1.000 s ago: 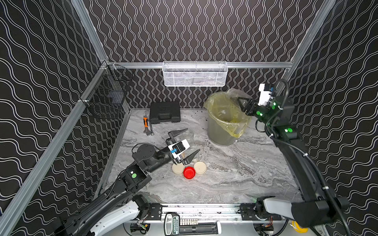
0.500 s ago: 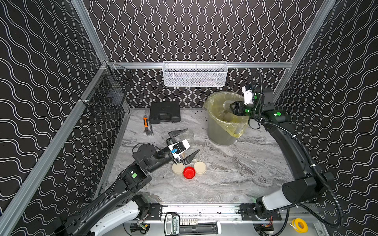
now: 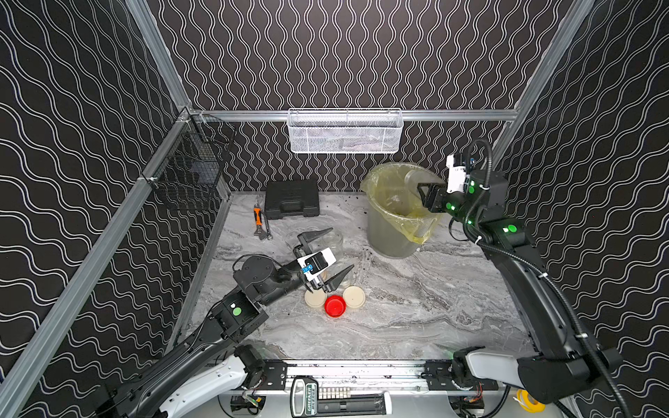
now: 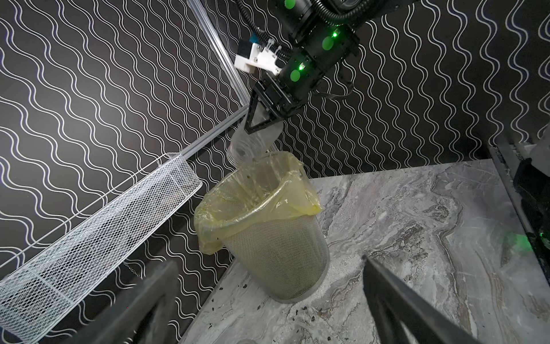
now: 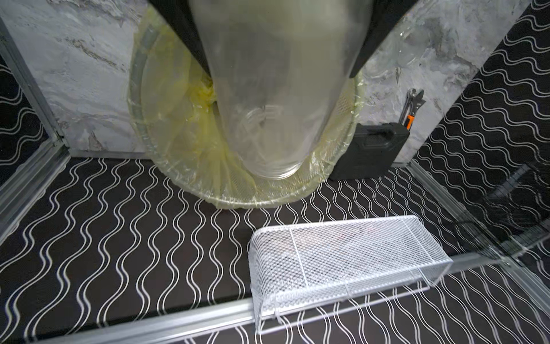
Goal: Empty moldy tea leaves from jars
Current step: Pour the moldy tea leaves from the jar into the trash bin.
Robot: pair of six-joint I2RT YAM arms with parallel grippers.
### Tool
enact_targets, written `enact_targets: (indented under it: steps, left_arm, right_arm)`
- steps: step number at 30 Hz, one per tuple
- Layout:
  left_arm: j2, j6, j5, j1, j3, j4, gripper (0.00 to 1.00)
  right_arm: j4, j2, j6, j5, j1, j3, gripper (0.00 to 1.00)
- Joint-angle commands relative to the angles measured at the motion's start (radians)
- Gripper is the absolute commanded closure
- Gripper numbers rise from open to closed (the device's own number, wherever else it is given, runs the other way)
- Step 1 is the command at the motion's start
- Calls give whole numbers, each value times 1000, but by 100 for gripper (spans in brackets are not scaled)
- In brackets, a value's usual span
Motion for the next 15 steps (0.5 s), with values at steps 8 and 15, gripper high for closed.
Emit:
enact_targets:
  steps: [8, 15]
  left_arm:
    - [9, -10, 9, 1, 2, 31, 1]
    - [12, -15, 4, 1, 10, 21, 1]
  right_arm:
    - [240, -102, 22, -52, 1, -105, 60]
    - [-109, 135, -42, -61, 2, 116, 60]
